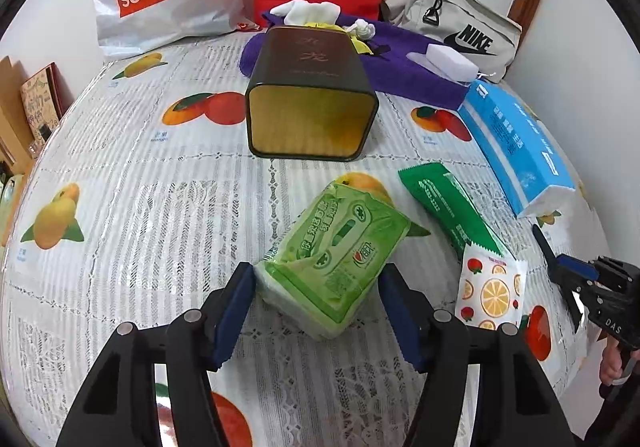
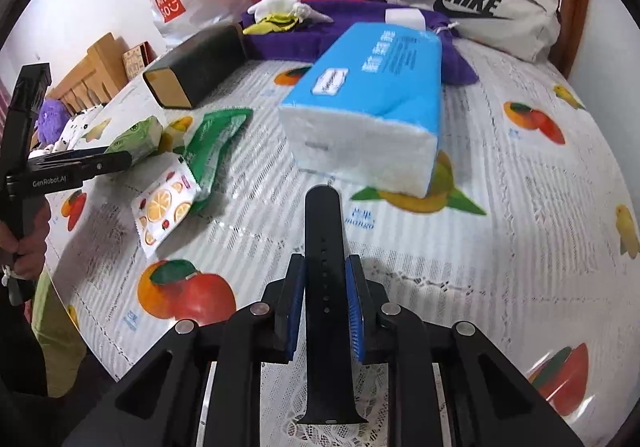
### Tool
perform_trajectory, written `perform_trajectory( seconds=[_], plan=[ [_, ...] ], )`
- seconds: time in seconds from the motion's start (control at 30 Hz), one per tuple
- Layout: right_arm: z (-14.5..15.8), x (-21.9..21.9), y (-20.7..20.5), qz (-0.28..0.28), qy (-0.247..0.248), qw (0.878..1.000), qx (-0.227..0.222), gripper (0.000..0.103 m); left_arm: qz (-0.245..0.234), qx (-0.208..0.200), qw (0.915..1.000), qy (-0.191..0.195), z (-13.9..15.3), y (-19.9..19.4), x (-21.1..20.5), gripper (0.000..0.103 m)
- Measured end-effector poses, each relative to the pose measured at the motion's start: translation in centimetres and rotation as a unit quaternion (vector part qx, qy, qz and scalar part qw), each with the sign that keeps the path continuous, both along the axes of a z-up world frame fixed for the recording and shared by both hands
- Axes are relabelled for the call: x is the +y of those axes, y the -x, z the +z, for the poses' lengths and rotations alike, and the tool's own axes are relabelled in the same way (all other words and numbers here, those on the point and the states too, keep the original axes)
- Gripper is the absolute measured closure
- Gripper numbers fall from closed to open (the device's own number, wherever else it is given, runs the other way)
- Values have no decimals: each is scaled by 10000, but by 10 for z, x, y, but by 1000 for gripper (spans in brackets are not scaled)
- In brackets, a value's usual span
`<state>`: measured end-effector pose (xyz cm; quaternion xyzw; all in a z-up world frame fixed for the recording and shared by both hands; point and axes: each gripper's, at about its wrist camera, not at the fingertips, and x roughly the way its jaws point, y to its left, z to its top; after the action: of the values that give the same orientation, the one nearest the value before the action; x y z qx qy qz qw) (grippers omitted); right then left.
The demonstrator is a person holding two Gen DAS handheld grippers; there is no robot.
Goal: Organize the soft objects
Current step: 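Carry the green pack with the left tool while the right tool carries the strap toward the towel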
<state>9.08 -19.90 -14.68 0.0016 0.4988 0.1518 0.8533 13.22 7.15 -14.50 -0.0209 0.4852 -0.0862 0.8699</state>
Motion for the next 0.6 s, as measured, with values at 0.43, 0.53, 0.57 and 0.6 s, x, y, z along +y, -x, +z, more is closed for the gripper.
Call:
perform_trajectory(
  seconds=[0.43,0.53,0.57,0.6],
  plan=[
    [29,-4,3,18,-234,9996,-157,83,78,-267,9995,165,30,4,9,44],
    [40,-3,4,51,-232,9993,-280,83,116,-330,9992,187,38,4,10,44],
    [43,-4,4,49,-248,9992,-323,83,141,-360,9991,186,41,4,11,44],
    [47,-4,4,47,-276,9990,-355,83,151,-375,9990,184,44,3,11,44]
  ],
)
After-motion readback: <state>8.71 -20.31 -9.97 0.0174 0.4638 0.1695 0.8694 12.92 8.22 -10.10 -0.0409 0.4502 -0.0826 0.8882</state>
